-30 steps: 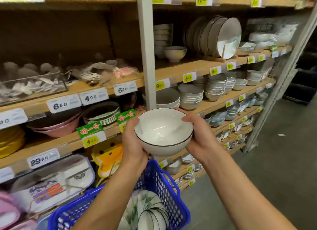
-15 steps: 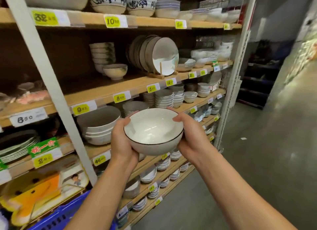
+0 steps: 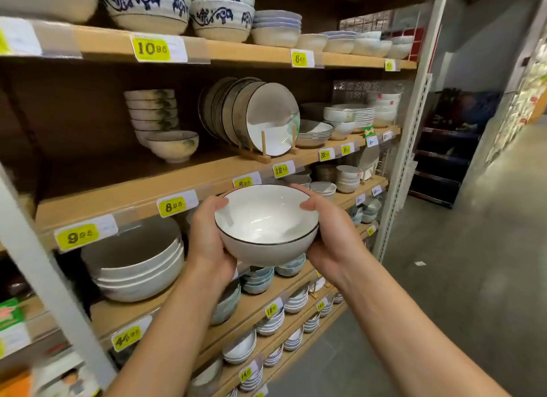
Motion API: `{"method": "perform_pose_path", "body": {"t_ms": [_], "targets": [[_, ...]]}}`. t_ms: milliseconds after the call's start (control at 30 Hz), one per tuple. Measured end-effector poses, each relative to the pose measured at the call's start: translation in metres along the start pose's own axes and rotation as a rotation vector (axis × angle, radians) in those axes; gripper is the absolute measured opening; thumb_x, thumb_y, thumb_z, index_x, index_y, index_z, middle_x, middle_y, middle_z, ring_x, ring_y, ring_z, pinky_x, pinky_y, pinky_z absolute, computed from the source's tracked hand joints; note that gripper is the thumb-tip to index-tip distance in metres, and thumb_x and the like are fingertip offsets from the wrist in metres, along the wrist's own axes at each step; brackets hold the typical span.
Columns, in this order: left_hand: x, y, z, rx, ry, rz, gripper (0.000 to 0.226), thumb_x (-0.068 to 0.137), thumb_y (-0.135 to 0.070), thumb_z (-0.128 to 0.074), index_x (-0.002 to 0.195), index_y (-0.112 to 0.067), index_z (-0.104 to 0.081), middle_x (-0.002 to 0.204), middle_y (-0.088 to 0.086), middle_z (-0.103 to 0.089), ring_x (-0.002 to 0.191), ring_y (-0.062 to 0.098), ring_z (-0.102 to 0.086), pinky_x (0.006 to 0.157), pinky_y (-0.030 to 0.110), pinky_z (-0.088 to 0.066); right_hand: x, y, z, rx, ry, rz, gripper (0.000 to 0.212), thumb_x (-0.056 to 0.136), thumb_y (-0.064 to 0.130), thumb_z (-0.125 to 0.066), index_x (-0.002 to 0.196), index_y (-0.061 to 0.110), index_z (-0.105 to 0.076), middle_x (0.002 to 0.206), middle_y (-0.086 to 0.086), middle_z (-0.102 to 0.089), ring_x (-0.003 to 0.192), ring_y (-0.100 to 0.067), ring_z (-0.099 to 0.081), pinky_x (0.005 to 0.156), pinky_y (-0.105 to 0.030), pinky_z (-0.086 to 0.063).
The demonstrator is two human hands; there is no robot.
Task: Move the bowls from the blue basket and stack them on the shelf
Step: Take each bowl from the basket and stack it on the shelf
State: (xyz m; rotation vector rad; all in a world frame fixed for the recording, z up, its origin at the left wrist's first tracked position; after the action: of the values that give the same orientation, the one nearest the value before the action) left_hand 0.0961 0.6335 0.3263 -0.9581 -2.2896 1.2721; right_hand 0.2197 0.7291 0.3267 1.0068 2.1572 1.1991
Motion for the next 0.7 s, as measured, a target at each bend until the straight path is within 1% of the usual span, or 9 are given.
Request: {"method": "perform_pose_path", "body": {"t_ms": [67,100,200,300,433,500,567,633,700], "targets": [[0.023,-0.004,0.000,0.023,0.000,-0.022,0.032,0.088,-0.022,-0.044,0.076,-0.018,-0.073,0.075,0.002,-0.075,0.074,0.024,-0.070,0.058,0.029,-0.055,0.025,0.003,-0.007,-0.024,0.035,0.019,0.041,0.083,0.007,-0.042,0.094,0.025,-0.077,0.100,-0.002,-0.076,0.096,-0.025,-0.069,0.079,-0.036,-0.057],[0.034,-0.008,0.000,0.027,-0.001,-0.040,0.032,0.088,-0.022,-0.044,0.076,-0.018,-0.074,0.074,0.001,-0.075,0.071,0.022,-0.071,0.056,0.027,-0.055,0.037,0.004,-0.011,-0.034,0.048,0.022,0.041,0.083,0.007,-0.042,0.090,0.025,-0.078,0.100,-0.002,-0.076,0.097,-0.025,-0.069,0.080,-0.037,-0.056],[0.069,-0.020,0.005,0.005,-0.025,-0.075,0.023,0.087,-0.021,-0.047,0.089,-0.015,-0.069,0.074,0.002,-0.075,0.062,0.017,-0.071,0.050,0.026,-0.055,0.074,0.006,-0.025,-0.056,0.058,0.003,0.040,0.083,0.009,-0.043,0.104,0.024,-0.074,0.104,-0.003,-0.075,0.100,-0.028,-0.067,0.075,-0.038,-0.056],[0.101,-0.034,0.011,0.010,-0.045,-0.087,0.028,0.087,-0.022,-0.045,0.098,-0.013,-0.070,0.080,0.003,-0.076,0.068,0.020,-0.072,0.051,0.027,-0.056,0.110,0.005,-0.043,-0.043,0.069,-0.026,0.042,0.084,0.008,-0.045,0.115,0.020,-0.070,0.109,-0.006,-0.073,0.102,-0.029,-0.065,0.073,-0.036,-0.057],[0.135,-0.048,0.026,0.044,-0.148,-0.131,0.034,0.086,-0.023,-0.046,0.111,-0.014,-0.068,0.103,0.008,-0.074,0.100,0.029,-0.067,0.075,0.038,-0.057,0.151,-0.002,-0.068,-0.019,0.102,-0.061,0.041,0.086,0.006,-0.044,0.115,0.019,-0.069,0.110,-0.008,-0.071,0.104,-0.031,-0.064,0.077,-0.040,-0.057],[0.149,-0.053,0.035,0.070,-0.190,-0.156,0.033,0.085,-0.024,-0.047,0.108,-0.017,-0.070,0.102,0.007,-0.075,0.101,0.030,-0.067,0.079,0.042,-0.057,0.168,-0.007,-0.080,-0.009,0.125,-0.079,0.041,0.086,0.006,-0.044,0.117,0.017,-0.068,0.110,-0.009,-0.071,0.101,-0.031,-0.065,0.078,-0.040,-0.058],[0.162,-0.057,0.044,0.096,-0.226,-0.161,0.033,0.084,-0.027,-0.047,0.104,-0.020,-0.072,0.096,0.005,-0.076,0.096,0.029,-0.069,0.075,0.044,-0.058,0.183,-0.013,-0.091,-0.007,0.152,-0.101,0.042,0.087,0.006,-0.043,0.120,0.016,-0.066,0.111,-0.009,-0.070,0.099,-0.030,-0.065,0.073,-0.038,-0.058],[0.173,-0.062,0.051,0.111,-0.253,-0.180,0.034,0.084,-0.027,-0.045,0.104,-0.020,-0.072,0.092,0.003,-0.077,0.090,0.027,-0.070,0.067,0.039,-0.060,0.198,-0.019,-0.102,-0.013,0.180,-0.126,0.043,0.088,0.006,-0.042,0.124,0.016,-0.064,0.112,-0.009,-0.069,0.098,-0.030,-0.065,0.067,-0.035,-0.058],[0.183,-0.068,0.057,0.119,-0.284,-0.201,0.036,0.085,-0.023,-0.045,0.107,-0.015,-0.071,0.090,0.004,-0.077,0.087,0.025,-0.071,0.064,0.035,-0.059,0.212,-0.025,-0.111,-0.017,0.207,-0.143,0.043,0.089,0.006,-0.042,0.126,0.016,-0.062,0.118,-0.010,-0.066,0.103,-0.032,-0.063,0.072,-0.037,-0.058]]}}
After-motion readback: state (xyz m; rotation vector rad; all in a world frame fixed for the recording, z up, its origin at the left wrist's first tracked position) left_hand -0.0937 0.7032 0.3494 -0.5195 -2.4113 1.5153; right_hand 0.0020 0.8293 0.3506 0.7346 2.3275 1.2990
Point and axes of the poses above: each hand's wrist, its own x-axis towards the middle knuckle, its own z-axis out of the back of the hand, y = z × x, the point moved 6 cm from there along x, towards the middle knuckle
